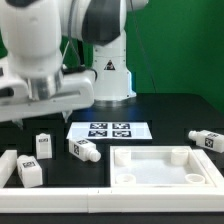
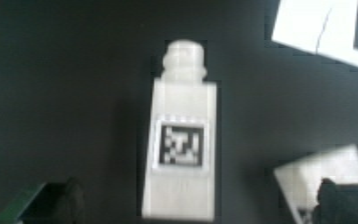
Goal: Assemble one leg
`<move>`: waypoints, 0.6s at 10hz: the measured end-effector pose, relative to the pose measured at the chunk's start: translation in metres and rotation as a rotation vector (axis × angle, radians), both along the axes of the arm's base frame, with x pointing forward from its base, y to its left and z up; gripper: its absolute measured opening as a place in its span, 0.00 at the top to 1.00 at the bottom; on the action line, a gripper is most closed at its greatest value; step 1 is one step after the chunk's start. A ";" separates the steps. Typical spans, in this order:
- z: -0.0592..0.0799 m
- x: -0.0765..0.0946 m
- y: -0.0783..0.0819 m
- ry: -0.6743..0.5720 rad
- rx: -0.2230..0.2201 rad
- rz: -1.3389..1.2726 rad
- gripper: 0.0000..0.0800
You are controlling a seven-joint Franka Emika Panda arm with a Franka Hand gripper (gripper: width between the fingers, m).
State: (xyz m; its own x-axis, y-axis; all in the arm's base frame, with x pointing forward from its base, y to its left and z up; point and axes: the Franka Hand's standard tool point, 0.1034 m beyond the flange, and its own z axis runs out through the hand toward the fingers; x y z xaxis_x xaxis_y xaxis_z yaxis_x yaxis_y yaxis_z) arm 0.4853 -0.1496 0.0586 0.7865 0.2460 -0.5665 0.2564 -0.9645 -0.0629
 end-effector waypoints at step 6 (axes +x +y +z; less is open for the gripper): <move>-0.018 -0.006 0.007 0.320 -0.115 0.000 0.19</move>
Offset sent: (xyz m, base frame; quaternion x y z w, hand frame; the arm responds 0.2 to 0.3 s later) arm 0.0000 0.0000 0.0000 0.0000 -0.1938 0.0000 0.9810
